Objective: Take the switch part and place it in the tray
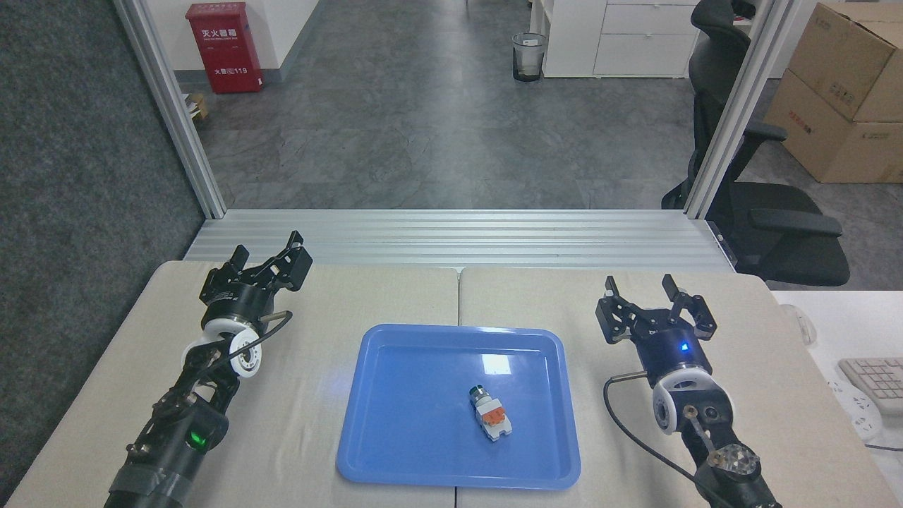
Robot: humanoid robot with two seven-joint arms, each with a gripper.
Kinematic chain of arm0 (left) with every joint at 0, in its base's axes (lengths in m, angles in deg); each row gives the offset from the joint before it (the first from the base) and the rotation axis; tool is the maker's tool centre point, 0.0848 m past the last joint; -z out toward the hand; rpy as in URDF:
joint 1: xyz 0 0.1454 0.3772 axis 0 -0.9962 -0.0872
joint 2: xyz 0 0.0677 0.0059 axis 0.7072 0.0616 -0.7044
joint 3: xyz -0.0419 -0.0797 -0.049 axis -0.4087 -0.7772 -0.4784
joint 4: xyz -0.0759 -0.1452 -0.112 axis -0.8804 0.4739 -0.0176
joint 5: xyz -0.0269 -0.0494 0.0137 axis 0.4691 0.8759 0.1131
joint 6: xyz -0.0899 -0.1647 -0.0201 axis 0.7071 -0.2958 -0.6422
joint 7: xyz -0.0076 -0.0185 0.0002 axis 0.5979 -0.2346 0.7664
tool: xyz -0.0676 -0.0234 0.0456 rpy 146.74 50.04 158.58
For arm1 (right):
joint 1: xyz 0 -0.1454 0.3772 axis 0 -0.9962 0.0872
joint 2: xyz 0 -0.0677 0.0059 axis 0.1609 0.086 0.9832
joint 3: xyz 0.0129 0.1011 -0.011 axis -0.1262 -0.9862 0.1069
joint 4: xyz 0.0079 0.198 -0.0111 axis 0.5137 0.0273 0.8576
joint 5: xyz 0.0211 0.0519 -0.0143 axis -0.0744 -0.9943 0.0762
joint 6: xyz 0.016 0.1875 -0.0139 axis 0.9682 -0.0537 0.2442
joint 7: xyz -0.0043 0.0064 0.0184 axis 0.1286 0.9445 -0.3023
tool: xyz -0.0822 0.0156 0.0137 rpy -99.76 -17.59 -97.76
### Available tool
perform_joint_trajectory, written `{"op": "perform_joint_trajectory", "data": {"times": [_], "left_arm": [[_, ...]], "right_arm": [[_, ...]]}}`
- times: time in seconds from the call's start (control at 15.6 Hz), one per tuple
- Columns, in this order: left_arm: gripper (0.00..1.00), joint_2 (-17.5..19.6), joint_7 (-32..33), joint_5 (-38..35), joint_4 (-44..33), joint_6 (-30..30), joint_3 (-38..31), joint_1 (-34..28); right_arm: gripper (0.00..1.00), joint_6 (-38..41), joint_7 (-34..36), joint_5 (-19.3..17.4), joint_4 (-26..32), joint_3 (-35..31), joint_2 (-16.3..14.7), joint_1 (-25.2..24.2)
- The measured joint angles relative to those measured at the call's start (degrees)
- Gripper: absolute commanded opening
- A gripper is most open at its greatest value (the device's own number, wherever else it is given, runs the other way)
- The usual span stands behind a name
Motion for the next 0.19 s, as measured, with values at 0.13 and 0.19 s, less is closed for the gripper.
{"op": "perform_joint_trajectory", "data": {"times": [0.13,0.19], "left_arm": [[1.00,0.0,0.0,0.0,0.0,0.0,0.0,0.0],[1.00,0.0,0.0,0.0,0.0,0.0,0.0,0.0]], "right_arm": [[0.99,0.0,-0.4,-0.7,-0.8,-1.7,-1.3,0.1],[0.99,0.1,-0.3,-1.0,-1.1,-2.4,-1.8,0.1]]}}
